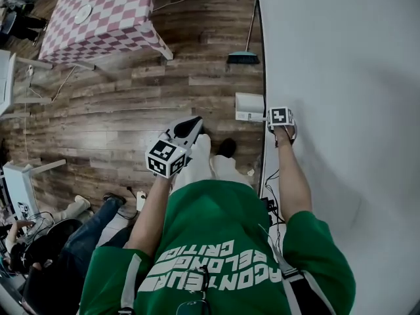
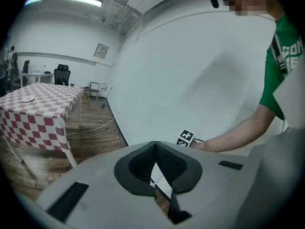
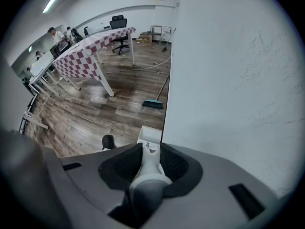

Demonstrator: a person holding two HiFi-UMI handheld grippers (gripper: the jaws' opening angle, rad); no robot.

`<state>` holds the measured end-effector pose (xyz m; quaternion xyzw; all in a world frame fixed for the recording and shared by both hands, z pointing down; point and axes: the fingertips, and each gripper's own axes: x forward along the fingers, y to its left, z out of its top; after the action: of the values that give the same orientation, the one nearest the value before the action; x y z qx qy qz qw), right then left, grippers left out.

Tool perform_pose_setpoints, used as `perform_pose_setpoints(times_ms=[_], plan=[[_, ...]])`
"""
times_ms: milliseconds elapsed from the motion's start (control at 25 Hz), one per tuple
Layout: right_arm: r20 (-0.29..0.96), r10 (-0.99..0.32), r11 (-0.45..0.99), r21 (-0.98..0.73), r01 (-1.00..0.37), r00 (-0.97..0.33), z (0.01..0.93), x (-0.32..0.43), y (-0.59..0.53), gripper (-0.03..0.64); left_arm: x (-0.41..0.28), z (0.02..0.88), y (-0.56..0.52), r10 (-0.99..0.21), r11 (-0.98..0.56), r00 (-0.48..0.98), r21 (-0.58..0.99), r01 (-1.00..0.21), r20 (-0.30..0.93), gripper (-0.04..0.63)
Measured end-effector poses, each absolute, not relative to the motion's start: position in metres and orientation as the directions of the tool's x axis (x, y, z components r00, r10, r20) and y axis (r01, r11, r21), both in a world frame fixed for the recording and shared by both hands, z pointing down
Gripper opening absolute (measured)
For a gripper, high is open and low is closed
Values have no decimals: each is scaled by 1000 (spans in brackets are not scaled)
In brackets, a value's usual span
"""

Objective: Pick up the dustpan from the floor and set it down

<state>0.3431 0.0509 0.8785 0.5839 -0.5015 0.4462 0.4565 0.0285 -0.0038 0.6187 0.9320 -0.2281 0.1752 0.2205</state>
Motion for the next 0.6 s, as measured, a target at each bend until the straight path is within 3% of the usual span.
perform_pose_setpoints(times_ms=[600], plan=[[981,-151,-39,116,-993,120,884,353,28,127,47,624,13,-369,-788,821,323,-525,435,3]])
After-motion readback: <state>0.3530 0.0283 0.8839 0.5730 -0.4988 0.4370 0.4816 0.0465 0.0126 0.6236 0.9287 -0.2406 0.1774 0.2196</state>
